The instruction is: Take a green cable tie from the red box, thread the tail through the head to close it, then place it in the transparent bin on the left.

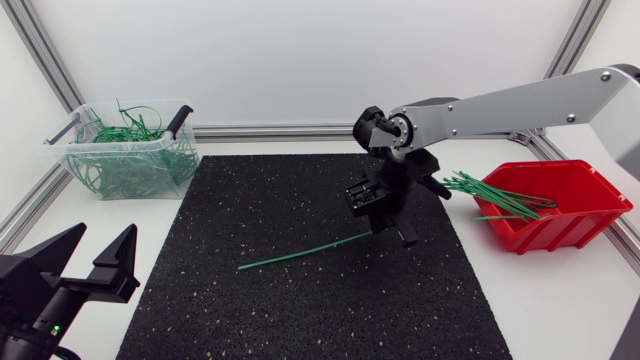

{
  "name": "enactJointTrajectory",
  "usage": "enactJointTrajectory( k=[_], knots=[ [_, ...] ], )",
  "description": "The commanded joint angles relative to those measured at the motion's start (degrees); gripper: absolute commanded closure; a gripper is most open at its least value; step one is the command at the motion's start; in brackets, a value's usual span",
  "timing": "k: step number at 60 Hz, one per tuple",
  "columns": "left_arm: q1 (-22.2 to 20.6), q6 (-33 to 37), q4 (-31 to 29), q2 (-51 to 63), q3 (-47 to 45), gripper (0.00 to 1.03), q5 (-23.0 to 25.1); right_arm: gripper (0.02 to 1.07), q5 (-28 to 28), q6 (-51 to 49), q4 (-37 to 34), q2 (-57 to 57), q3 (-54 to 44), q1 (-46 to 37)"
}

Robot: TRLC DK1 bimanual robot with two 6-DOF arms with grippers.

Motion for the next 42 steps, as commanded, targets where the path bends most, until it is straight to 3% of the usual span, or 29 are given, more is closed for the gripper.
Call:
enactJointTrajectory(
  k=[1,19,42],
  knots=[
    [1.31,1.10,-1.90,1.16,-2.13,0.04,0.12,1.01,1.19,-0.91,0.65,-4.67,-2.60,2.06],
    [1.40,2.41,-1.90,2.57,-1.34,0.04,0.12,1.01,8.93,-0.39,4.43,-15.21,-9.72,7.25],
    [0.78,3.38,-8.75,9.42,5.78,0.04,2.93,1.01,23.69,-0.74,10.58,-29.98,-18.51,19.20]
  ],
)
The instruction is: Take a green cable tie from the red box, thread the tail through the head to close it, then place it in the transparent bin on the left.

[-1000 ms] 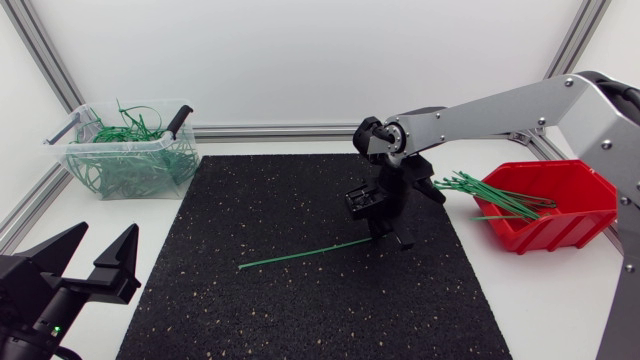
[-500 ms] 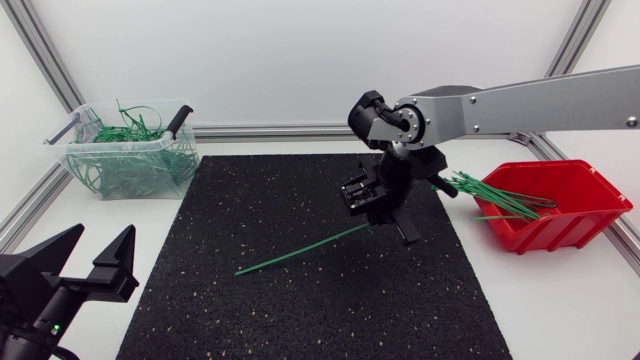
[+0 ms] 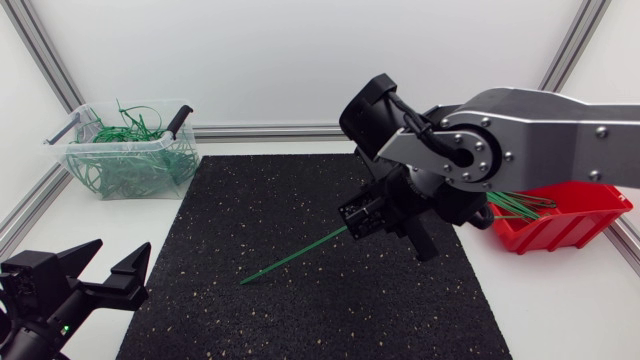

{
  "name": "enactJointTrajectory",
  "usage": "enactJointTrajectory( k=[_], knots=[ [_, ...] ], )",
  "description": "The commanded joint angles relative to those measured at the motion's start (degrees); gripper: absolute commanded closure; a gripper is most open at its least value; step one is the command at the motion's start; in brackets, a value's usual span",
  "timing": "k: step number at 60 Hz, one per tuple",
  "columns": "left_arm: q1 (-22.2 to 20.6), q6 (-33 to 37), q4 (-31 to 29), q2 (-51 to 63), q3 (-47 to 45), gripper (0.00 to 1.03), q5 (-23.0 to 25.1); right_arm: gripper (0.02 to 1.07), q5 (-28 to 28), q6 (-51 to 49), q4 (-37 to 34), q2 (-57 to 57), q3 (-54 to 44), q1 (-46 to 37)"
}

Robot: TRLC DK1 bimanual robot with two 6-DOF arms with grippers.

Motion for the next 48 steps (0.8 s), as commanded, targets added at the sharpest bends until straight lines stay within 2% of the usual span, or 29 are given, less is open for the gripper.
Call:
enactJointTrajectory(
  k=[1,6,18,42,48],
  knots=[
    [-0.35,0.78,-2.05,0.77,2.92,0.04,1.38,1.01,2.58,-0.83,0.59,-2.68,-2.32,2.68],
    [-0.97,1.31,-3.63,0.86,4.50,0.04,2.17,1.01,6.45,-1.79,1.47,-4.35,-2.84,5.14],
    [-2.11,1.40,-4.68,6.57,9.16,0.04,4.90,1.01,11.81,-4.25,3.58,-6.99,-2.84,9.44],
    [-2.46,1.31,-4.07,24.67,18.56,0.04,21.33,1.01,15.15,-9.09,7.63,-9.10,-2.32,14.98],
    [-2.64,1.31,-4.42,28.72,21.29,0.04,24.15,1.01,15.68,-9.18,7.80,-9.10,-2.05,16.21]
  ],
)
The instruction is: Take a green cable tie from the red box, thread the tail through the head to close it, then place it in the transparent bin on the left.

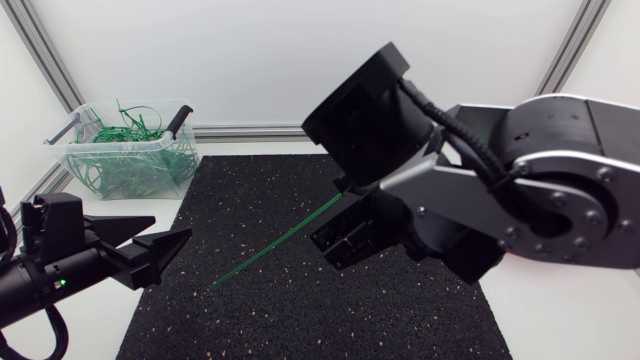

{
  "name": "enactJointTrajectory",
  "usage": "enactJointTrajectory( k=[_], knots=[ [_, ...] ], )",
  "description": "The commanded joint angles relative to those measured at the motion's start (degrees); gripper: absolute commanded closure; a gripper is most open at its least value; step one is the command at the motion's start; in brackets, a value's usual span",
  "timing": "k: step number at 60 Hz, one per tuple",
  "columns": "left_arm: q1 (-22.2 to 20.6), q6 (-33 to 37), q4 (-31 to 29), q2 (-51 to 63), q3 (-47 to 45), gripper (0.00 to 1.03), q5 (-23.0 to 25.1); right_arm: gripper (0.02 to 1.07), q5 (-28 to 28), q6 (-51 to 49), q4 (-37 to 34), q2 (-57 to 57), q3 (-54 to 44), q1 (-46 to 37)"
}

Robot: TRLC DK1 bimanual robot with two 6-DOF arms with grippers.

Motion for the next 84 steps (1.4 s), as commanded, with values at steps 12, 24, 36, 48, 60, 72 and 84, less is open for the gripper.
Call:
enactJointTrajectory(
  k=[12,24,36,48,60,72,84],
  knots=[
    [-2.91,1.07,-2.79,8.57,8.13,0.04,7.19,1.01,1.30,-1.72,0.41,-0.62,-0.37,3.15],
    [-9.59,1.07,-3.76,9.98,10.51,0.05,9.48,1.01,1.21,-1.99,1.03,-0.62,0.25,4.73],
    [-13.37,2.74,-5.43,13.85,14.37,0.05,12.47,1.01,1.21,-3.48,4.19,0.61,1.04,5.88],
    [-16.98,6.87,-6.92,17.71,17.45,0.04,14.22,1.01,0.77,-4.71,5.95,2.28,2.62,6.76],
    [-18.21,10.65,-9.03,23.78,20.70,0.08,19.15,1.01,0.15,-5.15,7.09,3.43,2.80,7.02],
    [-18.03,13.46,-11.49,27.29,23.43,0.18,20.20,1.01,-0.20,-5.06,7.36,3.87,2.88,7.46],
    [-16.89,15.48,-11.41,30.98,25.71,0.18,20.99,1.01,-0.46,-5.15,8.15,3.60,3.24,8.07]
  ],
)
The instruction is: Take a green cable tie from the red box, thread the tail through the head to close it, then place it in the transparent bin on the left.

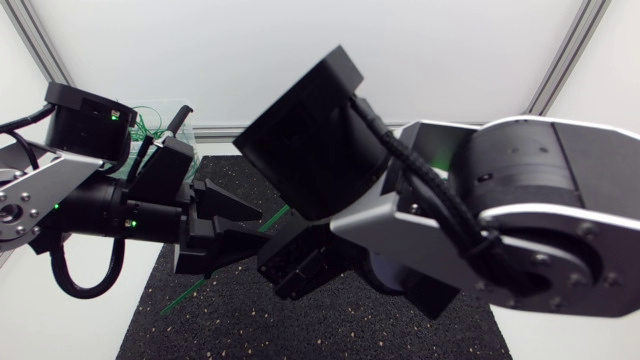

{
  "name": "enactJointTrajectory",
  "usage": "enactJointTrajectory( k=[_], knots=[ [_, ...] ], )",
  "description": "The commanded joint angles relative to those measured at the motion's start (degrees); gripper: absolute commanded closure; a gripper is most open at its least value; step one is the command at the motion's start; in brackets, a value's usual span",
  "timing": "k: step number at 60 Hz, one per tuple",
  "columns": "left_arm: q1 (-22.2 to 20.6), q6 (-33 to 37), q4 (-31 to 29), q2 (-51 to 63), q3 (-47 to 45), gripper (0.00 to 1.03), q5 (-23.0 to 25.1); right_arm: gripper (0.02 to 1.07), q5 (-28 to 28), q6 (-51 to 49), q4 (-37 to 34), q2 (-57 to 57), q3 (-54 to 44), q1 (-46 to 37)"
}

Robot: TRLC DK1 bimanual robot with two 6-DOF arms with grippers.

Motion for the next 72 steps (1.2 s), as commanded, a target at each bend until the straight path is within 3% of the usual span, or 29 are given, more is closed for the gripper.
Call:
enactJointTrajectory(
  k=[1,9,17,21,36,40,46,48,72],
  knots=[
    [0.73,2.11,-0.46,2.11,2.72,0.18,0.84,1.01,0.04,-1.43,0.74,0.63,1.38,0.40],
    [1.87,2.98,-0.37,3.69,3.42,0.19,1.81,1.01,0.04,-1.52,0.91,0.54,1.38,0.40],
    [2.93,3.07,-0.19,4.66,3.95,0.56,3.83,1.01,0.04,-1.52,1.00,0.63,1.55,0.40],
    [3.28,3.07,-0.19,4.93,3.95,0.64,4.44,1.01,0.04,-1.52,1.00,0.80,1.55,0.40],
    [3.54,3.60,-0.28,5.01,4.04,0.64,5.15,1.01,0.04,-1.70,1.18,1.07,1.73,0.75],
    [3.45,3.60,-0.28,5.45,4.48,0.75,5.15,1.01,0.04,-1.79,1.18,1.07,1.82,0.84],
    [3.10,3.42,-0.72,5.89,4.74,0.76,5.23,1.01,0.13,-1.87,1.18,0.89,1.99,0.84],
    [3.02,3.42,-0.90,6.16,5.00,0.81,5.23,1.01,0.13,-1.96,1.18,0.80,1.99,0.84],
    [2.75,2.81,-0.72,6.60,4.74,0.88,5.23,1.01,0.22,-1.70,1.88,0.63,1.12,0.84]
  ],
)
